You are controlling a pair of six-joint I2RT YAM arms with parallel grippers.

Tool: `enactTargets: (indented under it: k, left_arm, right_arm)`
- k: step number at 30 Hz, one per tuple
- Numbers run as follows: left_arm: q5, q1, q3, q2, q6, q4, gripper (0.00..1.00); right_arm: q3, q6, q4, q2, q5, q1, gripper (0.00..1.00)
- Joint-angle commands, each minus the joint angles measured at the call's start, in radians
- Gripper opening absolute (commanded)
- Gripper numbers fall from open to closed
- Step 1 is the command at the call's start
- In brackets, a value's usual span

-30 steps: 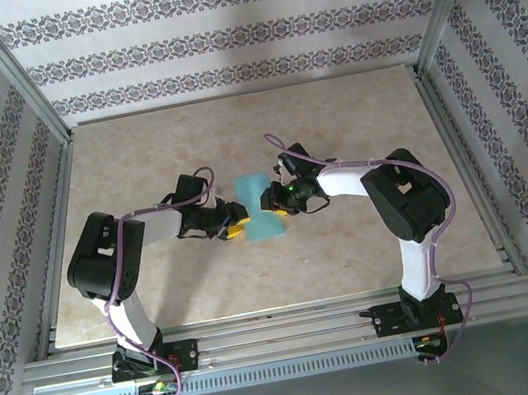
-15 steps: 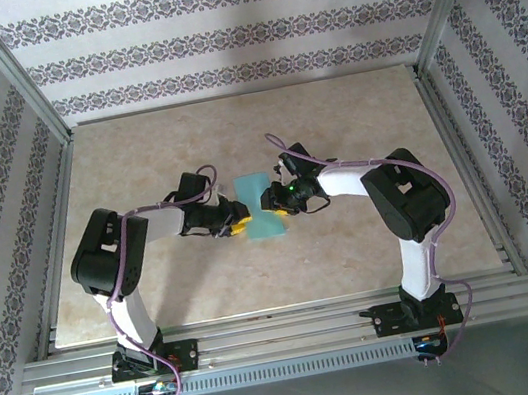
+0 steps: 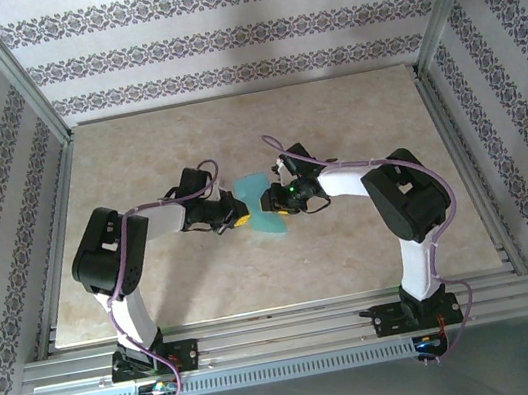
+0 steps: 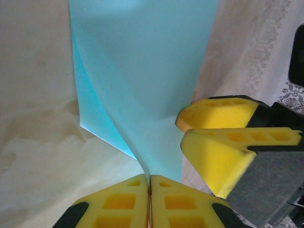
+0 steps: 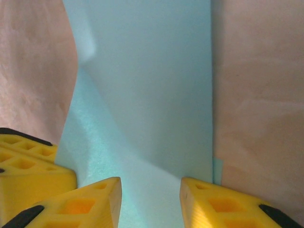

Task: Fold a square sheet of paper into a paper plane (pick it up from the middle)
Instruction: Third fold the triangle at the center of the table.

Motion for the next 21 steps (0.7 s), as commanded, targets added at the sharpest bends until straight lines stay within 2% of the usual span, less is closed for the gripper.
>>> enactTargets:
  k: [1,7,10,14,17,19,21]
  left_arm:
    - [-0.007,-0.013,0.012,0.010,-0.005,-0.023,0.10]
    - [-0.010,-0.016,0.003,-0.004,-0.038,-0.006,0.02]
    - [-0.020,-0.015,0.000,-0.020,-0.057,-0.017,0.01]
    - [-0.047,-0.015,-0.010,-0.047,-0.122,-0.021,0.00]
    - [-0.070,-0.016,-0.018,-0.064,-0.191,-0.011,0.00]
    - [-0.076,-0.016,-0.029,-0.072,-0.250,0.021,0.00]
    - [-0.074,-0.021,-0.031,-0.074,-0.291,0.035,0.00]
  right_arm:
    - [0.002,-0.067,-0.026,-0.027,0.015,-0.013,0.41]
    - [-0.006,-0.113,-0.015,-0.086,0.020,-0.014,0.42]
    - [-0.032,-0.191,-0.003,-0.191,0.069,-0.010,0.50]
    - [-0.107,-0.368,0.017,-0.328,0.249,0.048,0.63]
    - [-0.167,-0.533,0.066,-0.385,0.399,0.128,0.64]
    - [-0.202,-0.608,0.115,-0.402,0.435,0.161,0.64]
    - [-0.241,-0.690,0.183,-0.407,0.394,0.180,0.64]
